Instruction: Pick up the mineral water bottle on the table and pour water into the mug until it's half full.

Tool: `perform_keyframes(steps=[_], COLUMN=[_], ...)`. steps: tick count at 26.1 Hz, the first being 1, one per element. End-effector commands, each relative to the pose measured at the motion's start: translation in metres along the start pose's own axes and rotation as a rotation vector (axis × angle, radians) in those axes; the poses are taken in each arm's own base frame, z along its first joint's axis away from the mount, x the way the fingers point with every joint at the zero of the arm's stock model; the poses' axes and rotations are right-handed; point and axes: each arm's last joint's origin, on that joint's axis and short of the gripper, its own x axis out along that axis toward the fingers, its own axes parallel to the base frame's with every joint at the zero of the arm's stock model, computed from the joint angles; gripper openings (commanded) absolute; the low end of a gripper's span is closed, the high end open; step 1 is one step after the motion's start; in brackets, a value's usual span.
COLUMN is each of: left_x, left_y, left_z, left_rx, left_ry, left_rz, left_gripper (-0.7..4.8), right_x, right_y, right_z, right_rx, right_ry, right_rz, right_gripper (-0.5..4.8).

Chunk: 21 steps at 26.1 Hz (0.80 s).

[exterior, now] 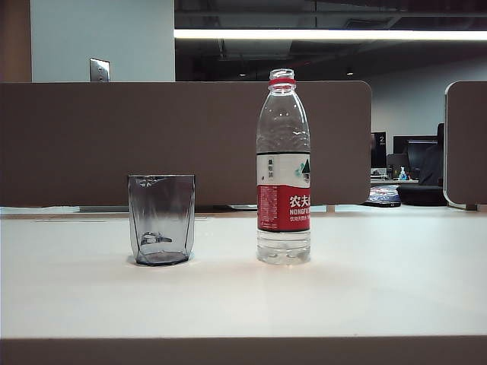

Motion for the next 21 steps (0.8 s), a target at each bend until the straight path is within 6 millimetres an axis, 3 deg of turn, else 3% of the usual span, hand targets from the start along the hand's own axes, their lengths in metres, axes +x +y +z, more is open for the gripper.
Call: perform_keyframes(steps=[1, 11, 14, 16, 21], left_x=[0.0, 0.0, 0.0, -0.001, -0.005], left_y=[0.0, 0.0, -0.003, -0.016, -0.037], left_z=[0.002, 0.002, 0.002, 0.002, -0.001], left_rx=[0.0, 0.0, 0.001, 0.006, 0.021], left_ry=[-0.016, -0.015, -0.015, -0.015, 0.027], left_rz=[-0.004, -0.006, -0.031, -0.165, -0.379], left_gripper=[-0.05, -0.05, -0.05, -0.05, -0.05], right_x=[0.0, 0.0, 0.0, -0.001, -0.004], right_y=[0.0, 0.0, 0.002, 0.006, 0.015], right_z=[0.0, 0.0, 0.001, 0.0, -0.002], right_rx=[-0.002, 0.011, 0.16, 0.42, 0.485], right_ry=[-0.016, -0.017, -0.016, 0.02, 0.107], right_rz=[-0.001, 0.008, 0.058, 0.218, 0.518], right_gripper=[-0.08, -0.08, -0.08, -0.08, -0.08])
